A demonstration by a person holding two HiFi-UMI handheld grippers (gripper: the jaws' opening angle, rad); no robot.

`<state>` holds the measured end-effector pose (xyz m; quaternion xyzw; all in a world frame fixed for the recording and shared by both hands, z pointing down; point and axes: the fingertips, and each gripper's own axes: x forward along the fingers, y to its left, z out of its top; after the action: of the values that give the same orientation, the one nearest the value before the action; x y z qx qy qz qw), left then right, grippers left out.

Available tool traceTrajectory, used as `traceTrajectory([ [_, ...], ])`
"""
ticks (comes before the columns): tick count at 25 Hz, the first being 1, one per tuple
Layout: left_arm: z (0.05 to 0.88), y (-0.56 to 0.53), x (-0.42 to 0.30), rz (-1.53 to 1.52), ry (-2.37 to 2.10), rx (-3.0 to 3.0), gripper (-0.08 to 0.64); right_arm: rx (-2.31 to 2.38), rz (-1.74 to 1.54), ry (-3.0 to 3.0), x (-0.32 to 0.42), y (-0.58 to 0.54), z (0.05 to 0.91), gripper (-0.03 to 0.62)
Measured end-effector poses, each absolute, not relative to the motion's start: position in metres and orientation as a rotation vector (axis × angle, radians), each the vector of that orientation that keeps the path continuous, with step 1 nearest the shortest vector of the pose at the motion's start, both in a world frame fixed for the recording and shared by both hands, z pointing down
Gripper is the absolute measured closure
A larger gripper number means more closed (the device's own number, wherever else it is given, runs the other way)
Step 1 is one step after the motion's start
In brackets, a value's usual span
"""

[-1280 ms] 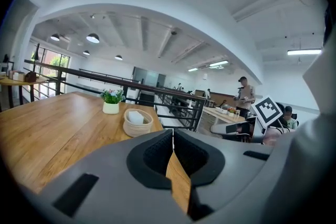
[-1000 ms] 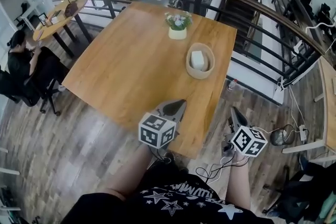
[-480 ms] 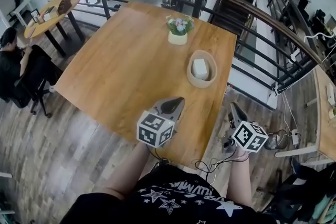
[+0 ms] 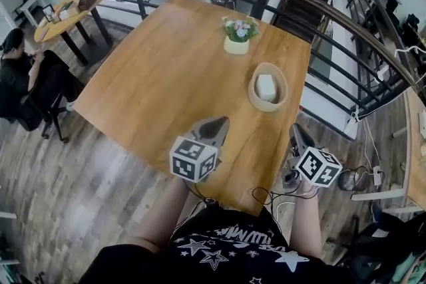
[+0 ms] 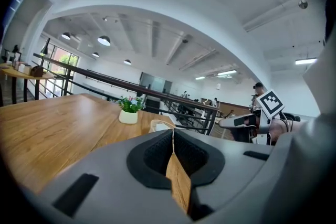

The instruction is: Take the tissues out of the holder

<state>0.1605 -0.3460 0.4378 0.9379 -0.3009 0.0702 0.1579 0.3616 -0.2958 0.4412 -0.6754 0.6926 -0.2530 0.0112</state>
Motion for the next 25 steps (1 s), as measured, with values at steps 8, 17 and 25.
traceTrajectory([
  [8,0.453,-0.355,0.140,0.212,-0.942,2.611,0.543,-2.043,-0.823,2.256,0.343,-0.321,0.452,0.563],
  [17,0.457,-0.370,0.165,0.253,-1.036,2.564,0.543,-1.963,-0.892,2.301,0.373,-0.352,0.467,0.563],
  [25,0.467,-0.381,0.200,0.288,-1.132,2.527,0.543,-1.873,-0.921,2.357,0.404,-0.387,0.486,0.563],
])
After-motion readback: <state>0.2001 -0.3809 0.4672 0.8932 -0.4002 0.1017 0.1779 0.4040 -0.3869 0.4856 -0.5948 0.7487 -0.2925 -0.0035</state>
